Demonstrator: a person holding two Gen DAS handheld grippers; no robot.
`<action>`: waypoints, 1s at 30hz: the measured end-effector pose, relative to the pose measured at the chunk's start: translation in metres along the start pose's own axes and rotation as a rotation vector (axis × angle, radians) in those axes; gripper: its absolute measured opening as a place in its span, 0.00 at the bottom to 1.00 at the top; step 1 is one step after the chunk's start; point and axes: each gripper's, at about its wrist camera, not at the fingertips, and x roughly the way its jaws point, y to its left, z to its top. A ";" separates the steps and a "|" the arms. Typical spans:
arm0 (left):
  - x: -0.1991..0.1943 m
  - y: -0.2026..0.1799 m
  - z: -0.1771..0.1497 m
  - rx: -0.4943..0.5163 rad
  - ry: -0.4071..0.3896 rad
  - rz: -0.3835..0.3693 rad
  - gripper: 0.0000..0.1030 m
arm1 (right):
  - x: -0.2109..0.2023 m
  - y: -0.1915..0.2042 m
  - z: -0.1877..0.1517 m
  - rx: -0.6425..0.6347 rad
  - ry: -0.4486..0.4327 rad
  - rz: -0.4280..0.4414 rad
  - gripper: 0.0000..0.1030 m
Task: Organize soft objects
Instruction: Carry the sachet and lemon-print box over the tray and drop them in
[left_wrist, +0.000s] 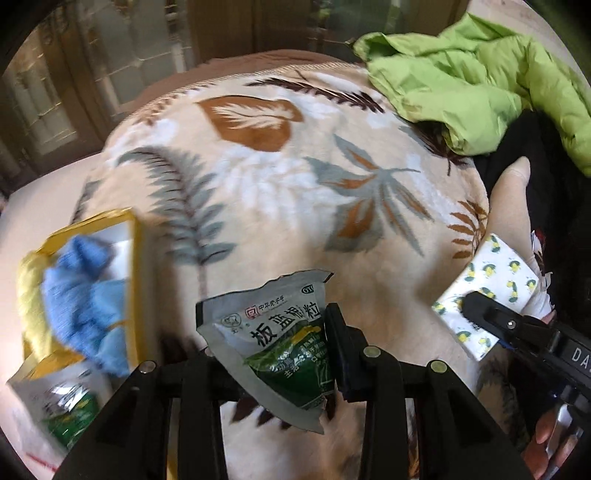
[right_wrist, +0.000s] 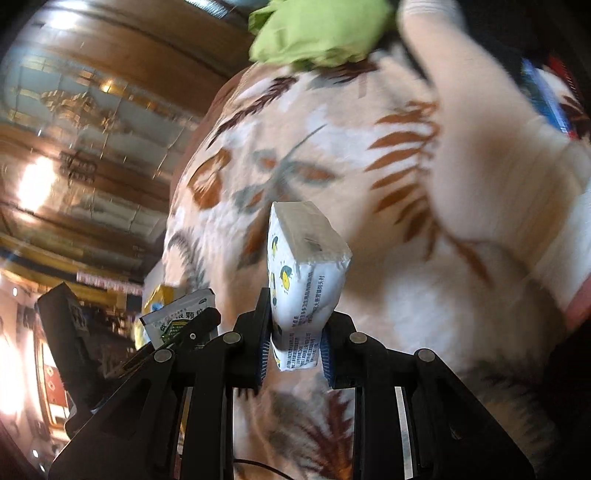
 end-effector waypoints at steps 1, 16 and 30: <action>-0.004 0.004 0.000 -0.013 -0.006 -0.002 0.34 | 0.002 0.007 -0.003 -0.015 0.010 0.008 0.21; -0.076 0.135 -0.011 -0.202 -0.086 0.133 0.35 | 0.066 0.174 -0.063 -0.329 0.218 0.141 0.22; -0.042 0.200 -0.026 -0.329 -0.043 0.162 0.35 | 0.150 0.232 -0.092 -0.406 0.426 0.152 0.22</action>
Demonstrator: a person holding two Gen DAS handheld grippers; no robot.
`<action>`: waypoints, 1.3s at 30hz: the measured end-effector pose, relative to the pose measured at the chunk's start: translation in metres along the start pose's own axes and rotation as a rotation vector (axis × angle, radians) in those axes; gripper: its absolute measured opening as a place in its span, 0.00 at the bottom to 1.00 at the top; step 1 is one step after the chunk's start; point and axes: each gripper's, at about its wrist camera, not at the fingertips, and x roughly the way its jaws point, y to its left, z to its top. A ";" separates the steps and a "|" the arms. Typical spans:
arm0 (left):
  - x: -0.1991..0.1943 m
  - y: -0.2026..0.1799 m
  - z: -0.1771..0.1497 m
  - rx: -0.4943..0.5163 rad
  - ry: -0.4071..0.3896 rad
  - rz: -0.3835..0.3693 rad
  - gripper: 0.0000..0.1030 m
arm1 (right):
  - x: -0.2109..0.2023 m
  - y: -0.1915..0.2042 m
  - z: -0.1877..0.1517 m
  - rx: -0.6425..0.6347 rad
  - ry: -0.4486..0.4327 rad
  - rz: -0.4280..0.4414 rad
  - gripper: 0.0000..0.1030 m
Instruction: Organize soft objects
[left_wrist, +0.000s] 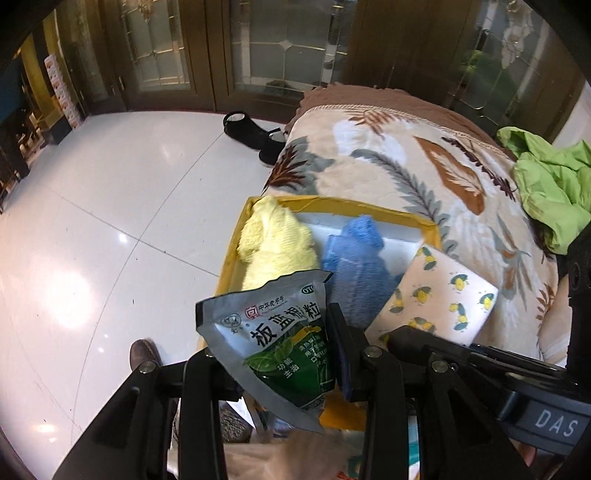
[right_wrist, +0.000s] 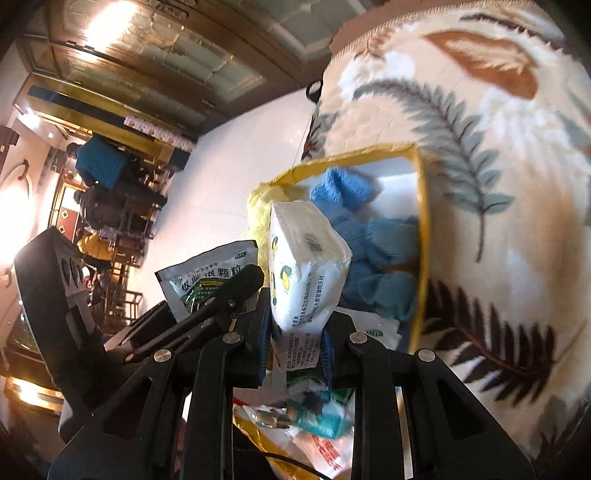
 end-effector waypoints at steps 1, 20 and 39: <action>0.002 0.002 0.000 -0.006 0.001 0.003 0.35 | 0.006 0.000 0.001 0.002 0.013 0.000 0.22; -0.003 0.010 0.001 -0.036 -0.025 0.076 0.58 | -0.002 -0.001 0.008 -0.058 0.001 -0.181 0.49; -0.094 -0.004 -0.077 -0.090 -0.243 0.172 0.73 | -0.078 0.034 -0.091 -0.277 -0.334 -0.545 0.49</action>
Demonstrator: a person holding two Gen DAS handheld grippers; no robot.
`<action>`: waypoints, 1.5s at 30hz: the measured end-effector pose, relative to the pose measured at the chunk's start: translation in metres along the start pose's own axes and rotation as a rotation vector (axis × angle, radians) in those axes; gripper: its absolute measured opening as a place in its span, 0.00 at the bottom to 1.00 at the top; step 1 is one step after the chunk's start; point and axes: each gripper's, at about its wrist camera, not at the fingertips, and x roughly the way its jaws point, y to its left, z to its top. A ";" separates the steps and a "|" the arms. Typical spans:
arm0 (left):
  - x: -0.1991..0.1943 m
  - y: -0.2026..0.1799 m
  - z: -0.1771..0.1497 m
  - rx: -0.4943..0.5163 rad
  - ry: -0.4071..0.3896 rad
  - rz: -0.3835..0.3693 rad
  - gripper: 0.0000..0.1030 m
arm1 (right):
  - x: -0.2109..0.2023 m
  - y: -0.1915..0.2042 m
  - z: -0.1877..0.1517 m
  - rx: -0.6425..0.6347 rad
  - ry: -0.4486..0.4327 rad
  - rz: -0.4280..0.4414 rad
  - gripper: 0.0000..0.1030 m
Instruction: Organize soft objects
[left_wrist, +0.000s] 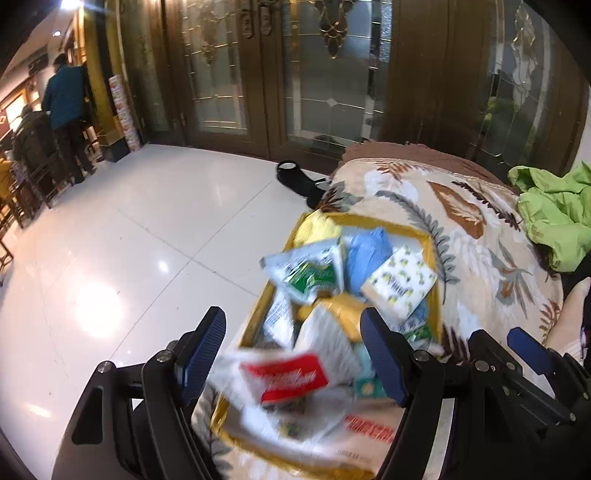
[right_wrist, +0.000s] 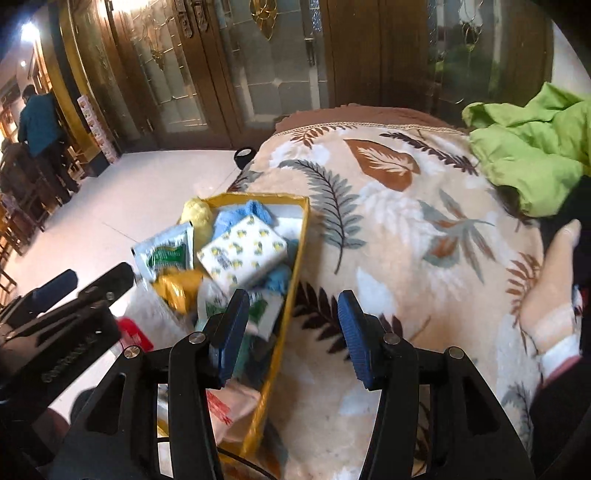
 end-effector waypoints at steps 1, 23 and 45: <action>-0.002 0.001 -0.004 -0.001 -0.004 0.004 0.73 | 0.002 0.000 -0.003 0.002 0.002 0.000 0.49; -0.004 0.007 -0.043 0.035 0.021 -0.064 0.78 | -0.009 0.001 -0.032 0.035 0.003 -0.001 0.49; -0.004 -0.008 -0.045 0.148 0.023 -0.020 0.78 | -0.011 -0.004 -0.031 0.054 0.001 0.000 0.49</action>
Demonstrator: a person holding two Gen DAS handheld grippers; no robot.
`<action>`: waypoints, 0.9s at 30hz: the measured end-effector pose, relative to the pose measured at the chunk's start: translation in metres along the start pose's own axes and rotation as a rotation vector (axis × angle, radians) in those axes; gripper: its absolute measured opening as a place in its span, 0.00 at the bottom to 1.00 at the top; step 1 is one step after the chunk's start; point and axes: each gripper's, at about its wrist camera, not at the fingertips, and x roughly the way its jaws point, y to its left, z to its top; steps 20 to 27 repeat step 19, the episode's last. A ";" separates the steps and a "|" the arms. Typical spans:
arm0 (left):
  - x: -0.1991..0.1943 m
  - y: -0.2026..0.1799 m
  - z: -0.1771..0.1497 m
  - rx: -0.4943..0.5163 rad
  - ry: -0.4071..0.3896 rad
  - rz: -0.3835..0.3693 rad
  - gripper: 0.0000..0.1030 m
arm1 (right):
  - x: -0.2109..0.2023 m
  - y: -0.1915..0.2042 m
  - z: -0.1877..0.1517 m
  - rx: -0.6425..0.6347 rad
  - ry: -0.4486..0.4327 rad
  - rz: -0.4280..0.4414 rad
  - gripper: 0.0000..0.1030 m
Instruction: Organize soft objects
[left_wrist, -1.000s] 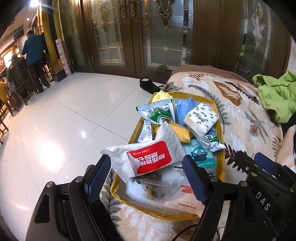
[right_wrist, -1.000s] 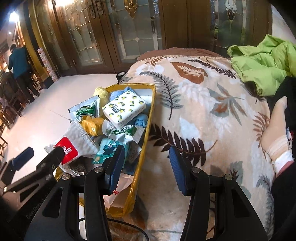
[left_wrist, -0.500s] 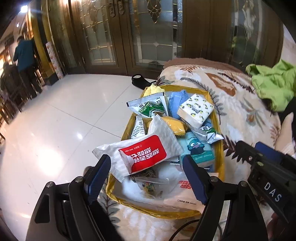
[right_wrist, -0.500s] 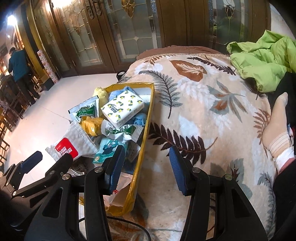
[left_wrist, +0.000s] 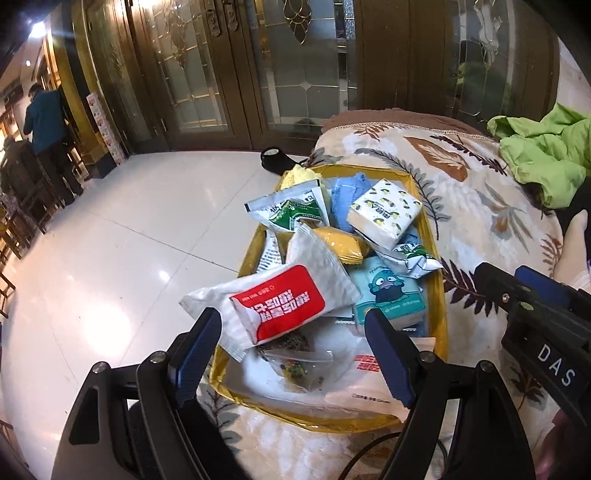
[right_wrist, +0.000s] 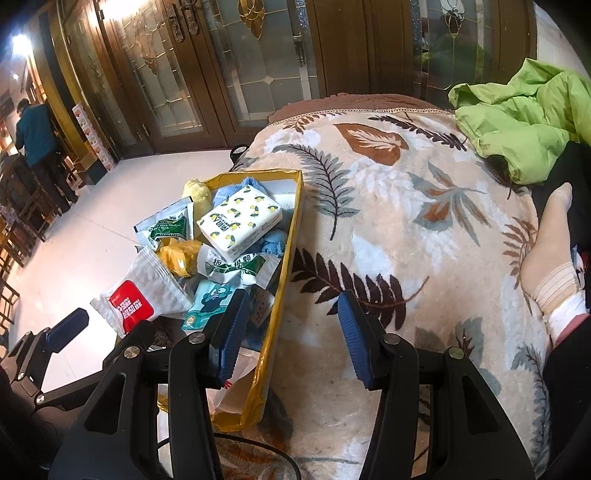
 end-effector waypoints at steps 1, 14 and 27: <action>-0.001 0.000 0.000 0.003 -0.004 0.000 0.78 | 0.000 0.000 0.000 -0.002 0.002 0.000 0.49; -0.005 0.001 0.002 0.006 -0.037 -0.045 0.78 | -0.002 -0.004 0.001 0.007 0.003 0.000 0.49; -0.009 -0.002 0.002 0.005 -0.032 -0.064 0.78 | -0.004 -0.007 0.001 0.010 0.001 0.001 0.49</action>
